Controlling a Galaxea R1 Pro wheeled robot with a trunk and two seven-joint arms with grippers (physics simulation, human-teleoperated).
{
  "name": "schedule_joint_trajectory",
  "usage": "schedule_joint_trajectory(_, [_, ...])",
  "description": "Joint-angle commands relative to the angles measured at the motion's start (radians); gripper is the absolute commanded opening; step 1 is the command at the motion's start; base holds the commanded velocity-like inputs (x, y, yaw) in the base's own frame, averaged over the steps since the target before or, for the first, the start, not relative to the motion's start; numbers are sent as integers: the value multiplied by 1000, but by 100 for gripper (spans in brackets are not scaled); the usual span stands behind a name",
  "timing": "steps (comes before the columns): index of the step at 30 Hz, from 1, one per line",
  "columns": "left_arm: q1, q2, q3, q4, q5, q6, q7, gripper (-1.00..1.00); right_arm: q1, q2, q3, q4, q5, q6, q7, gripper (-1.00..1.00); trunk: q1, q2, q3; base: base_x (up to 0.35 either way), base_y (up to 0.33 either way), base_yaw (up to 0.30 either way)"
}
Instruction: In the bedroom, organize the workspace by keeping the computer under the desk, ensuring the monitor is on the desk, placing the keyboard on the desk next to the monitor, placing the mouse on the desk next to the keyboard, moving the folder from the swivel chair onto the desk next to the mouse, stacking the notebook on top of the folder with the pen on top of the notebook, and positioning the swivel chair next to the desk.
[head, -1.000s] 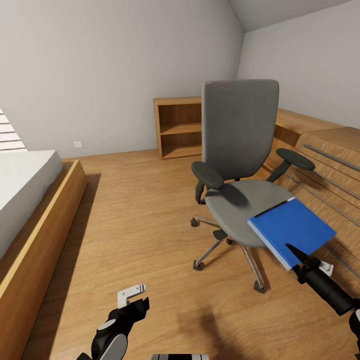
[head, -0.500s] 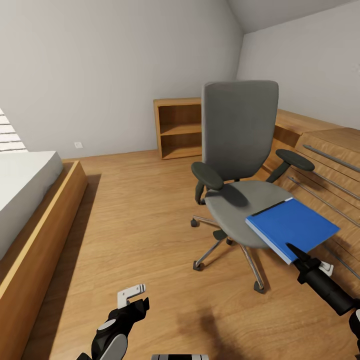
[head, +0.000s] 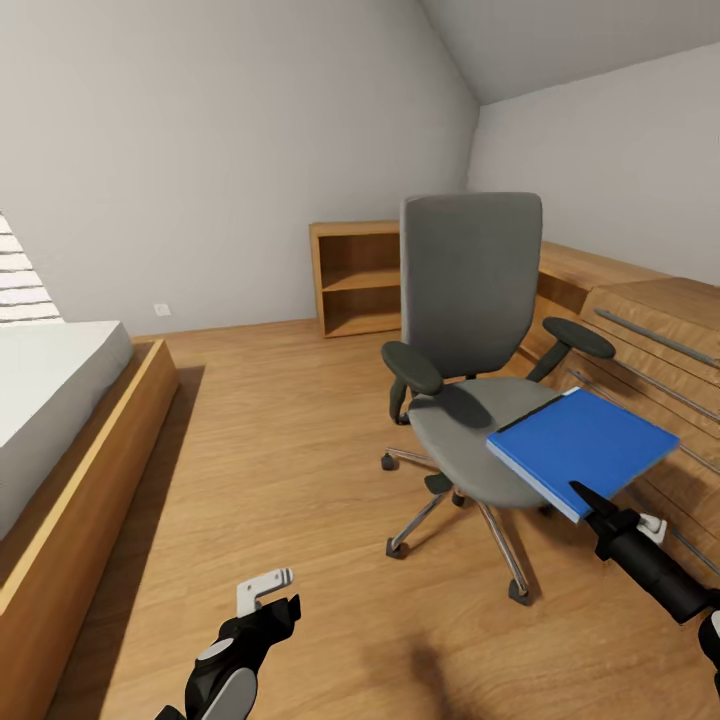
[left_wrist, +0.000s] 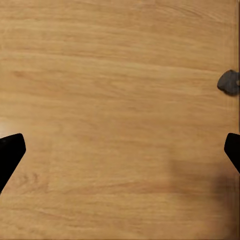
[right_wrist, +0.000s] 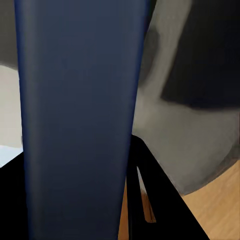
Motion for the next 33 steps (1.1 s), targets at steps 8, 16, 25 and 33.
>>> schedule_joint_trajectory(8, [-1,1,-2,-1,5,2,8,100,-1,3,-2,-30,32,6,1,-100,-4,2,30,0,0,0])
schedule_joint_trajectory(16, [-1,1,2,-1,2,1,12,100,3,24,-2,-113,79,5,-5,-100,-7,3,61,0,0,0])
schedule_joint_trajectory(25, [-1,1,-1,-1,4,0,11,100,10,107,-8,-261,327,9,-17,-100,-11,6,96,0,0,0])
schedule_joint_trajectory(33, [-1,1,-1,-1,4,0,10,100,13,119,-9,-328,496,10,-79,-100,-39,55,122,0,0,0])
